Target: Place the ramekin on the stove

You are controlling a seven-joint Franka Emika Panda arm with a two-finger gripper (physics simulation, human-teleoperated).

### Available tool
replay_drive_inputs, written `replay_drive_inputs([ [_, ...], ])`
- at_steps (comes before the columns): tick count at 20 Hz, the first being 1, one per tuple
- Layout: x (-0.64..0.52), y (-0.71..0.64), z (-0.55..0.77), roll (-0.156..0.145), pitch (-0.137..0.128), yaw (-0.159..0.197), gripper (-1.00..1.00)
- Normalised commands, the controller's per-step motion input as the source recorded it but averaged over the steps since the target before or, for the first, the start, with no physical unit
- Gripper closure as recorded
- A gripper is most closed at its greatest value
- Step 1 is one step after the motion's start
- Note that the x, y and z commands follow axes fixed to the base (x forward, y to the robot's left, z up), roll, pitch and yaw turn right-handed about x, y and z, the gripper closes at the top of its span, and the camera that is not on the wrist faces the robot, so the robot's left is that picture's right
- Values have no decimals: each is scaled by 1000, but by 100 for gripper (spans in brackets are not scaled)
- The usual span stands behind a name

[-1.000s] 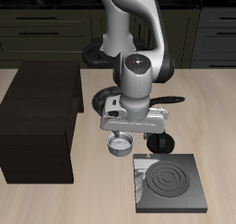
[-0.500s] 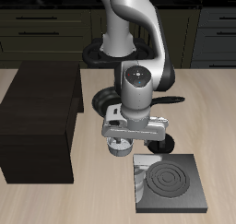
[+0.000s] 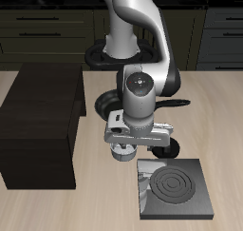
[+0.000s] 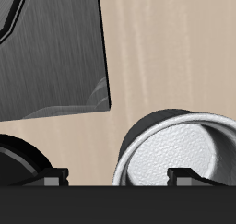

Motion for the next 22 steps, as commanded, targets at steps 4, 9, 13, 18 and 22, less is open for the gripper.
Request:
replay_drive_inputs([
  [4,-60,-31,48,2,-11,-5,100],
  [9,-52,-22,141,11,-24,5,100],
  [13,-27,-29,105,-5,-15,15,100],
  [18,-32,-11,209,-10,-40,35,100],
  [22,-102,16,317,-3,-42,42,100],
])
